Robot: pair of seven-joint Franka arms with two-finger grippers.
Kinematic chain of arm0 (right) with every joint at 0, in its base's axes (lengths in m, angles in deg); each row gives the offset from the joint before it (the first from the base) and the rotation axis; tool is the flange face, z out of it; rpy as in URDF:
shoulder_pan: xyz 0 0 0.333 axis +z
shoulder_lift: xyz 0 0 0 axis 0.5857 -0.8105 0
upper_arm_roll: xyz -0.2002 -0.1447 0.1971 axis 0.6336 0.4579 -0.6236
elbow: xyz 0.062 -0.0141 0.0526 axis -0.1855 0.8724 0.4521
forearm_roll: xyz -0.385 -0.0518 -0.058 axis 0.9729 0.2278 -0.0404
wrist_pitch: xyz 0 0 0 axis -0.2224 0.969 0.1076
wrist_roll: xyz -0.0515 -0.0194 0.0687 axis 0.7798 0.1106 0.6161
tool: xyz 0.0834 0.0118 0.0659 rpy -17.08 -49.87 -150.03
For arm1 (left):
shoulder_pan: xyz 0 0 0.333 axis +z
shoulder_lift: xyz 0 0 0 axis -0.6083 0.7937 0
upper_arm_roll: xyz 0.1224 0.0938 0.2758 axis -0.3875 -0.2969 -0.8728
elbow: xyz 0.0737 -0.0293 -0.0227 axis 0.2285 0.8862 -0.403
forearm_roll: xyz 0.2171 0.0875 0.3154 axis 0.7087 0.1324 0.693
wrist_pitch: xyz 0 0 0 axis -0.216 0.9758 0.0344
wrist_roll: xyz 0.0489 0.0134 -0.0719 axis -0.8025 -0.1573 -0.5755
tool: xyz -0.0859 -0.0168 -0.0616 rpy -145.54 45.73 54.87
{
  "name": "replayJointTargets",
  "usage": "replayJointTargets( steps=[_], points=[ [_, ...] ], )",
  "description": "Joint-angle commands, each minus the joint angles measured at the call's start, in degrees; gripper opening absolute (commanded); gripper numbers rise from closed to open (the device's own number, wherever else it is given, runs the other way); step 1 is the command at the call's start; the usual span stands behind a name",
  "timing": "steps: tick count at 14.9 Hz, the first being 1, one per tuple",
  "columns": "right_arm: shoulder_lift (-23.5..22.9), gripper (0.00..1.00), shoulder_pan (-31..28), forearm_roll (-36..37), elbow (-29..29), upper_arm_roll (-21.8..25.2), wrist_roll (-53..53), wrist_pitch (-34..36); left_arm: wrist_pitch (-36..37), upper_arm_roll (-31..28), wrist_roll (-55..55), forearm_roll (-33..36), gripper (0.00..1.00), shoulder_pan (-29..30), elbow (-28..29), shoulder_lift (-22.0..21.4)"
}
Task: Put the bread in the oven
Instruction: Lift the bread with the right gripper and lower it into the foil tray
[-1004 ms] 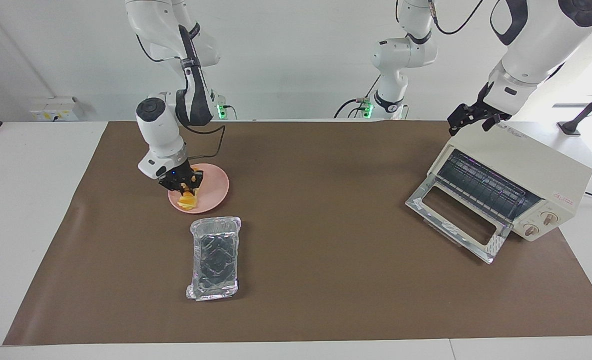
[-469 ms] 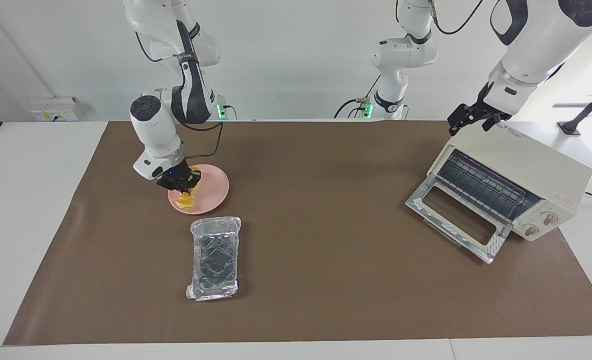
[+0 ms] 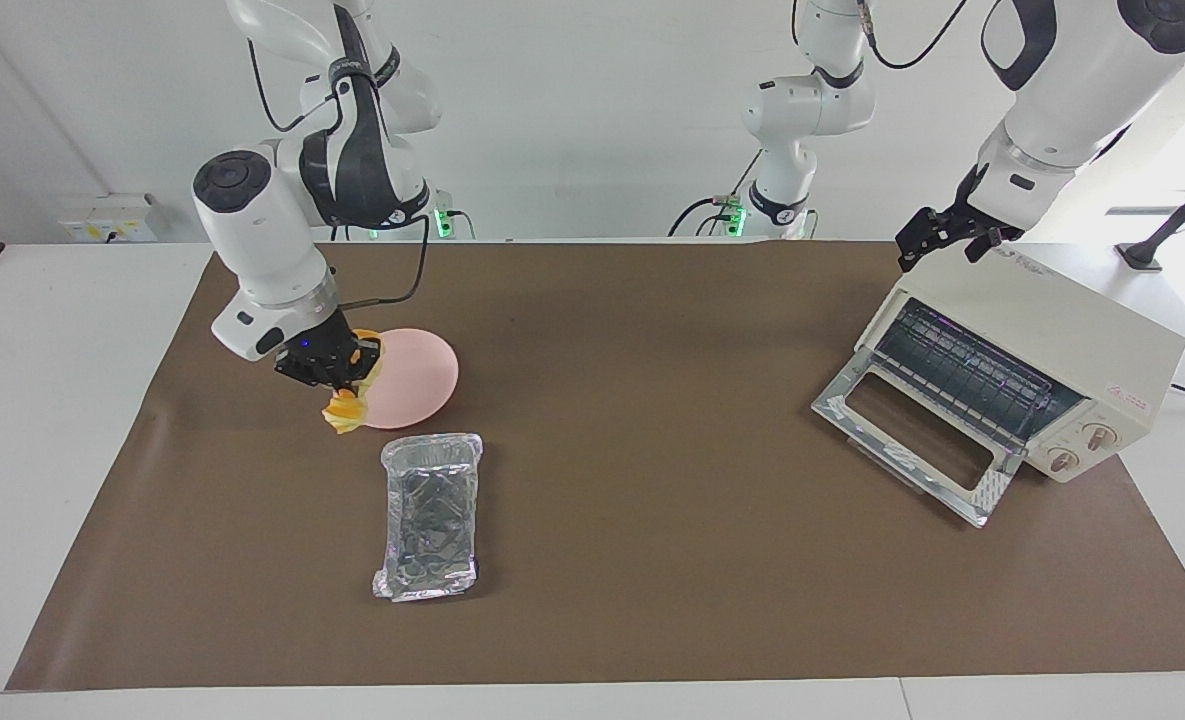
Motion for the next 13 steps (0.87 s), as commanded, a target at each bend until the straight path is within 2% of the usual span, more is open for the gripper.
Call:
replayJointTargets(
  steps=[1,2,3,4,7,9,11,13],
  points=[
    [-15.5,0.0,1.0,2.0,-18.2,-0.1,-0.3,5.2,-0.5,0.4,0.8,-0.6,1.0,1.0,1.7,-1.8],
    [-20.0,0.0,1.7,2.6,-23.7,-0.1,-0.3,5.4,-0.5,0.4,0.8,-0.6,1.0,1.0,1.7,-1.8],
    [-23.0,0.0,3.3,3.0,-26.8,0.1,-0.2,5.4,-0.5,0.4,0.8,-0.6,1.0,1.0,1.7,-1.8],
    [-25.0,0.0,4.3,3.5,-28.4,0.5,0.0,4.7,-0.5,0.4,0.8,-0.6,1.0,1.0,1.7,-1.8],
    [-26.8,0.0,5.8,6.6,-28.6,0.6,0.1,1.9,-0.5,0.4,0.8,-0.6,1.0,1.0,1.6,-1.8],
    [-27.0,0.0,5.8,6.1,-27.2,0.3,0.3,-3.5,-0.5,0.5,0.8,-0.6,1.0,1.0,1.7,-1.8],
    [-26.3,0.0,5.6,5.7,-20.7,0.3,0.5,-10.2,-0.5,0.4,0.8,-0.6,1.0,1.0,1.7,-1.8],
    [-25.1,0.0,5.7,5.6,-16.8,0.3,1.2,-13.1,-0.5,0.4,0.8,-0.6,1.0,1.0,1.7,-1.8]
  ],
)
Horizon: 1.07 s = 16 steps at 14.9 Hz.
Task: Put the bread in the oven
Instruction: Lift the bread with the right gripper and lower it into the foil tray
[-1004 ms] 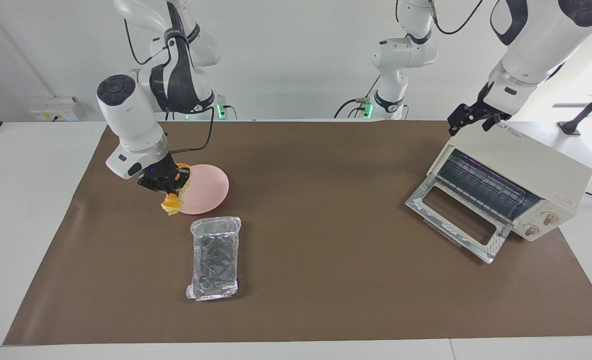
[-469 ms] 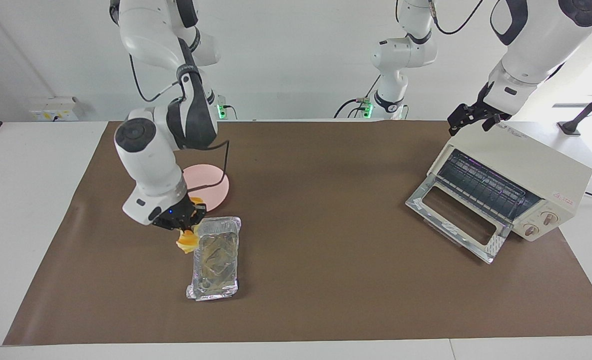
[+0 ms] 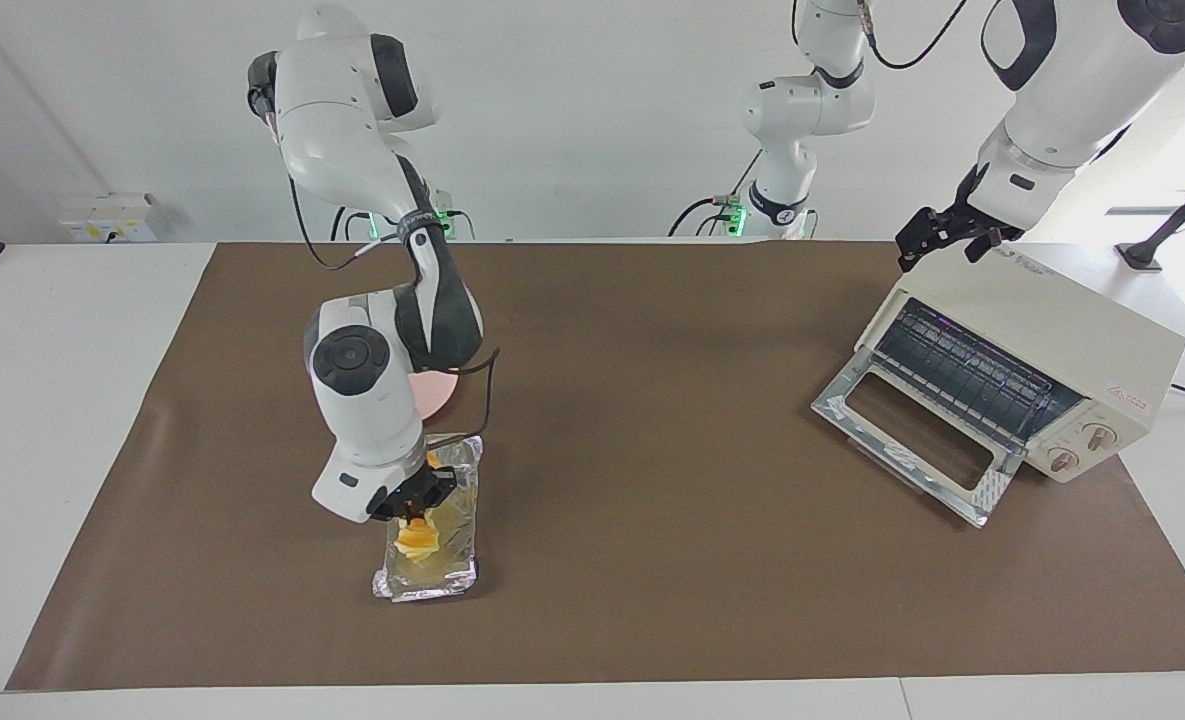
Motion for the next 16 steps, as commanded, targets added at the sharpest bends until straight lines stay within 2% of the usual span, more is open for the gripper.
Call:
replayJointTargets(
  steps=[1,2,6,9,12,16],
  points=[
    [2.0,0.62,-0.1,0.2,5.4,-0.1,2.1,-3.2,-0.5,0.4,0.8,-0.6,1.0,1.0,1.7,-1.8],
    [2.1,1.0,0.0,0.3,5.4,-0.1,3.0,-2.3,-0.5,0.4,0.9,-0.6,1.0,1.0,1.7,-1.8],
    [2.8,1.0,-0.3,1.0,1.4,0.0,2.9,7.1,-0.5,0.4,0.8,-0.6,1.0,1.0,1.7,-1.8],
    [2.3,1.0,-1.7,1.2,-2.2,0.1,1.8,11.5,-0.5,0.4,0.8,-0.6,1.0,1.0,1.7,-1.8],
    [2.4,1.0,-4.2,1.2,-2.0,0.2,-2.8,9.2,-0.5,0.4,0.8,-0.6,1.0,1.0,1.7,-1.8],
    [2.7,0.99,-4.4,1.3,4.4,0.3,-3.1,-0.2,-0.5,0.4,0.8,-0.6,1.0,1.0,1.7,-1.8]
  ],
)
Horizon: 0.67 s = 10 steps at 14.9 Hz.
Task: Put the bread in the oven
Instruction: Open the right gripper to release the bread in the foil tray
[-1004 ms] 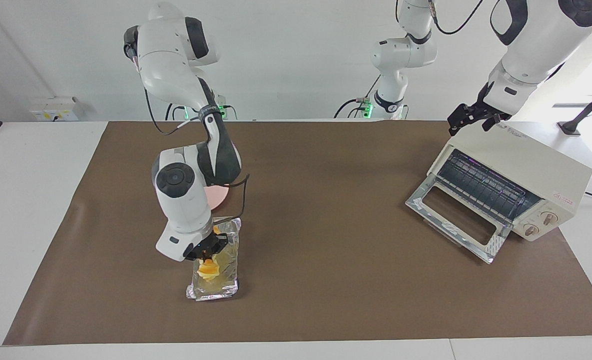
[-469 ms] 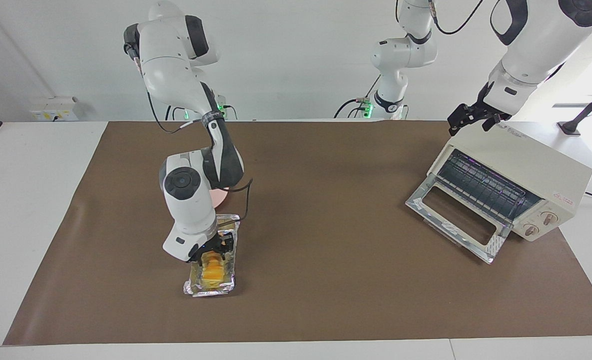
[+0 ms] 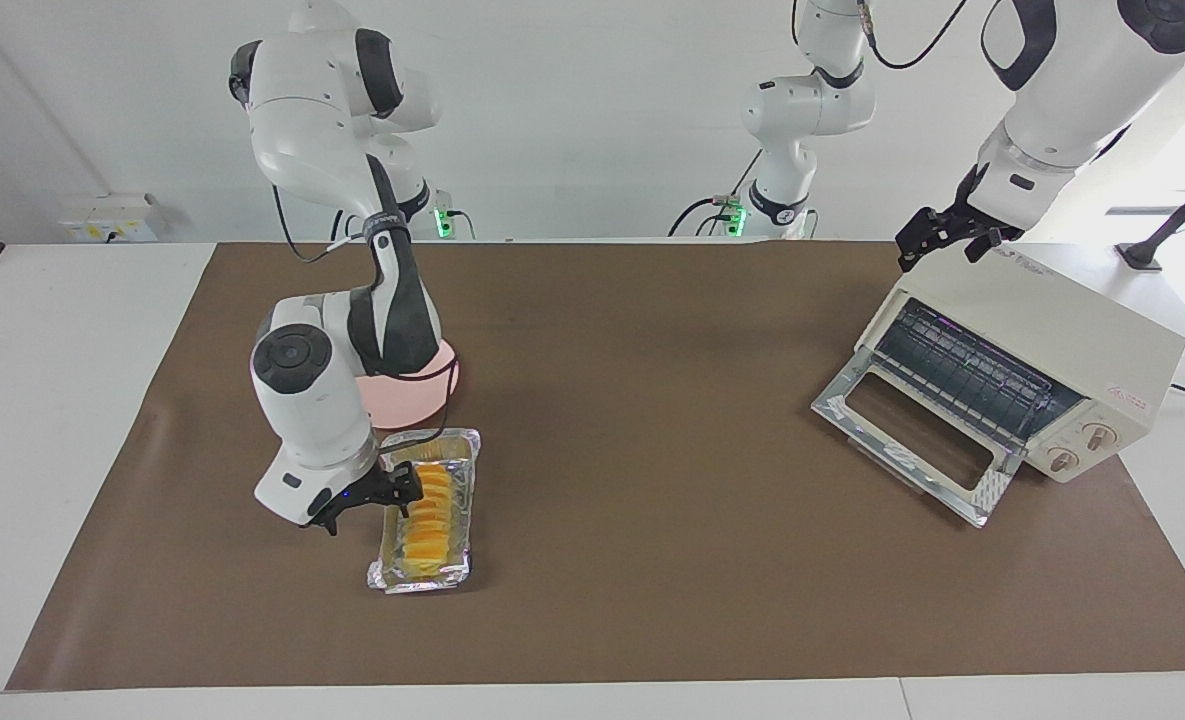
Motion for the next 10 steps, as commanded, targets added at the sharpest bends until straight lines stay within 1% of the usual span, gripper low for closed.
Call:
replayJointTargets(
  steps=[1,2,3,4,5,6,7,10],
  points=[
    [0.5,0.99,0.0,0.9,4.0,-0.4,-0.5,-4.4,-0.5,0.4,0.8,-0.6,1.0,1.0,1.7,-1.8],
    [0.5,0.98,-0.3,1.0,4.1,-0.4,-0.7,-4.6,-0.5,0.4,0.8,-0.6,1.0,1.0,1.7,-1.8],
    [0.5,0.95,-0.6,1.4,4.7,-0.4,-1.2,-5.2,-0.5,0.4,0.8,-0.6,1.0,1.0,1.6,-1.8],
    [0.8,0.87,-0.9,2.3,6.2,-0.4,-2.0,-6.6,-0.5,0.4,0.9,-0.6,1.0,1.0,1.7,-1.8],
    [1.2,0.67,-0.9,2.6,7.8,-0.4,-2.3,-8.3,-0.5,0.4,0.8,-0.6,1.0,1.0,1.7,-1.8],
    [1.6,0.29,-0.7,2.7,8.7,-0.4,-2.2,-9.0,-0.5,0.5,0.8,-0.6,1.0,1.0,1.7,-1.8],
    [1.7,0.0,-0.6,2.7,8.8,-0.4,-2.1,-9.0,-0.5,0.4,0.8,-0.6,1.0,1.0,1.7,-1.8],
    [1.7,0.0,-0.6,2.7,8.8,-0.4,-1.8,-9.2,-0.4,0.4,0.8,-0.6,1.0,1.0,1.7,-1.8]
  ],
)
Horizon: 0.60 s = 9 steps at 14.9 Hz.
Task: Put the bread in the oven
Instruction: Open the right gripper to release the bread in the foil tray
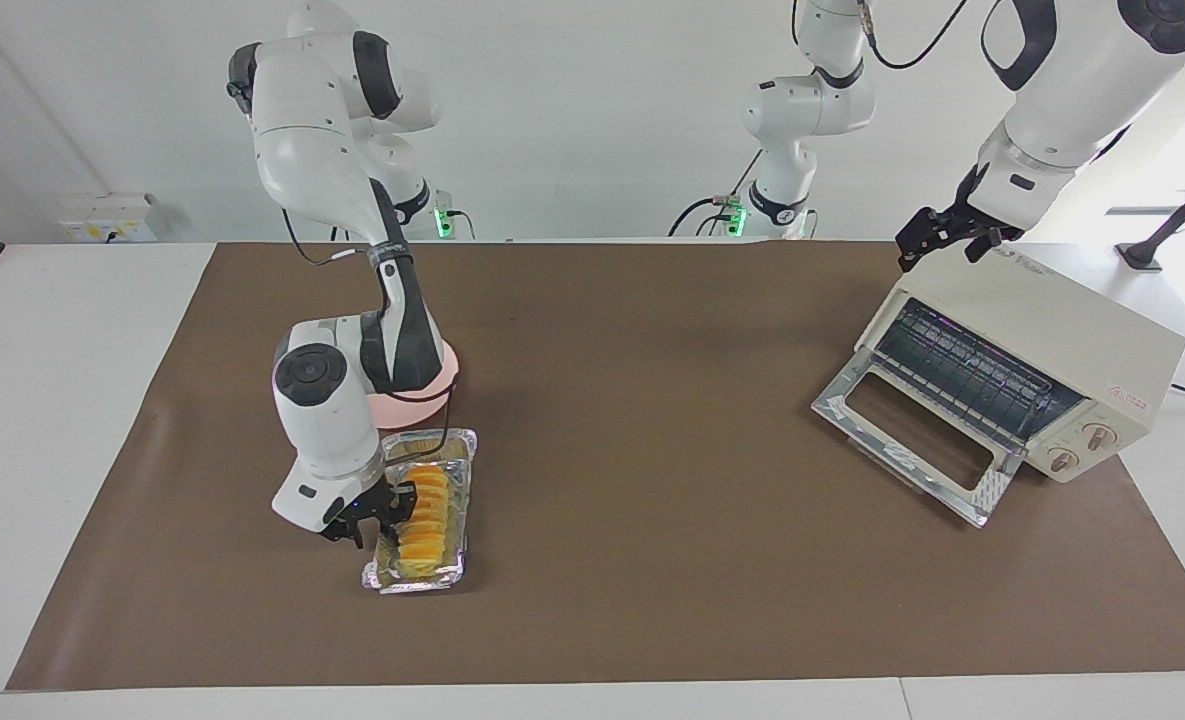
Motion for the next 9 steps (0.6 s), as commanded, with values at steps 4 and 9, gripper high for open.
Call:
replayJointTargets(
  steps=[4,9],
  points=[
    [2.3,0.0,0.0,-0.1,1.0,-0.6,-0.6,2.3,-0.5,0.4,0.8,-0.6,1.0,1.0,1.7,-1.8],
    [2.4,0.0,4.3,-7.3,-10.9,-1.0,4.8,20.9,-0.5,0.4,0.8,-0.6,1.0,1.0,1.7,-1.8]
  ],
)
